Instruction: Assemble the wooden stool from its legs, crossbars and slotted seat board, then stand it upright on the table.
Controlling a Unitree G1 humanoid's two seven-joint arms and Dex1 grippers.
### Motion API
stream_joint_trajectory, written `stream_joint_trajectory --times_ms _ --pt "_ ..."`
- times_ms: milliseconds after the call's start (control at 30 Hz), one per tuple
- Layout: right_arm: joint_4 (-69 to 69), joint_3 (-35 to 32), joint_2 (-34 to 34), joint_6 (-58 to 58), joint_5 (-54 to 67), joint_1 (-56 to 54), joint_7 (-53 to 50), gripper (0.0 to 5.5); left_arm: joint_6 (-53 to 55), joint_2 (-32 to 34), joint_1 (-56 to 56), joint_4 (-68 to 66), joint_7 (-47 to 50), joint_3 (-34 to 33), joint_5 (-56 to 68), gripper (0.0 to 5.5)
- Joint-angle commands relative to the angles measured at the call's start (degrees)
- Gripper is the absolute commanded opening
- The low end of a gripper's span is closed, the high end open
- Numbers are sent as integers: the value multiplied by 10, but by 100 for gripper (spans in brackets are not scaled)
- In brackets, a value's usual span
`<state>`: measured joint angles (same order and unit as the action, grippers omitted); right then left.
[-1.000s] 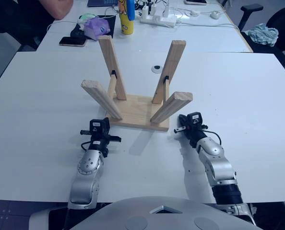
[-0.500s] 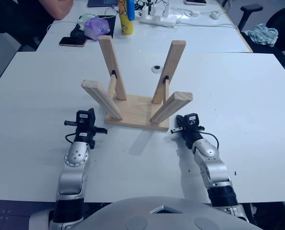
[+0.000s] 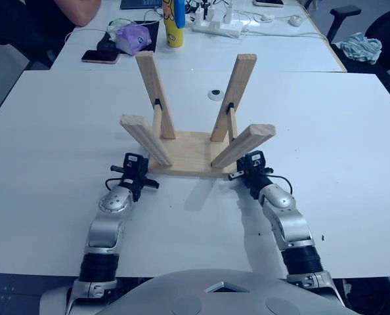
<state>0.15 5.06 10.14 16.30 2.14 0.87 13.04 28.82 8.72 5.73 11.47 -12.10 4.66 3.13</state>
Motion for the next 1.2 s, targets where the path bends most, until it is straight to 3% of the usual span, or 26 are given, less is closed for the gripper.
stream_joint_trajectory --times_ms 33,433,733,1200 --pt "21 11 -16 6 2 -1 1 0 40 -16 10 26 -18 51 10 4" --pt "-12 -54 29 -28 -7 36 -17 0 -24 -6 70 54 67 14 -52 4" --pt "-66 -12 45 10 22 86 61 0 -19 -9 86 55 45 38 -45 4" --pt "-100 14 37 42 38 93 73 0 17 -22 63 91 8 79 -22 4"
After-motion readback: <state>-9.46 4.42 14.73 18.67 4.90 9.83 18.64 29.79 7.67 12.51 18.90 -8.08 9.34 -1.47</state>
